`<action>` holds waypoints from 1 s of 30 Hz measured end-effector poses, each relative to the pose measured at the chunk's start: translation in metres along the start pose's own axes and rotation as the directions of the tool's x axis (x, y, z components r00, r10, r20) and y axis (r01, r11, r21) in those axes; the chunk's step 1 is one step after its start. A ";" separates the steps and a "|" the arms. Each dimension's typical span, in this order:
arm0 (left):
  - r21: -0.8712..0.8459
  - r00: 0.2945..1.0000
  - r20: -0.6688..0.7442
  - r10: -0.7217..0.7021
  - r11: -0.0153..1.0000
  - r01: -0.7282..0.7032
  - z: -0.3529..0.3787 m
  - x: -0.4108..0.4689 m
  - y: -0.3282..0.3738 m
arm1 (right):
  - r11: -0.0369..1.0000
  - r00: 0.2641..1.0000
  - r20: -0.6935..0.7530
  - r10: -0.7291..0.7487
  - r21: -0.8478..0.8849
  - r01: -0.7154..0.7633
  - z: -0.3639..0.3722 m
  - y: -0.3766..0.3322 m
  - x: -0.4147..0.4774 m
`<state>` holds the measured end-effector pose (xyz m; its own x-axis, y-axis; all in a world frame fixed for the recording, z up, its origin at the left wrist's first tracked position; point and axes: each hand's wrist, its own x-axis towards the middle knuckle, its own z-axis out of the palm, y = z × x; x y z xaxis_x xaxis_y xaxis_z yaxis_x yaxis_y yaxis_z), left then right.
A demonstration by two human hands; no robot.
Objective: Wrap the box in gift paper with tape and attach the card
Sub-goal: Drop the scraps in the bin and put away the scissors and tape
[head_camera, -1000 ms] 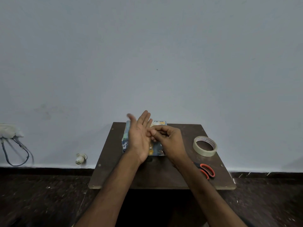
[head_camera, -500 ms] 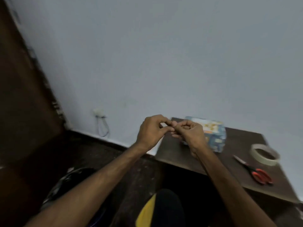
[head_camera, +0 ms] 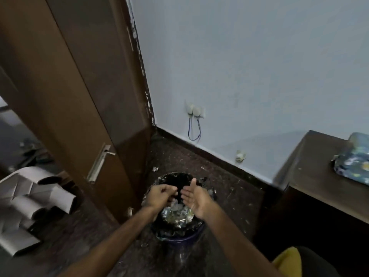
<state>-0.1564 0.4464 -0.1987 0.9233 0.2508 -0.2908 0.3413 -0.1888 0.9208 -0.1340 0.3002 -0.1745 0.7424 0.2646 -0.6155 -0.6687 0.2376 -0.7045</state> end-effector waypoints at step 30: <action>0.384 0.992 -0.089 0.093 0.922 -0.052 -0.006 0.037 -0.066 | 1.000 0.997 -0.079 -0.015 -0.015 0.014 -0.013 0.051 0.063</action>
<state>-0.1457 0.4741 -0.2685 0.9318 0.3155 -0.1794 0.3340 -0.5516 0.7643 -0.1203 0.3165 -0.2540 0.7530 0.1866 -0.6310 -0.6579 0.2270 -0.7181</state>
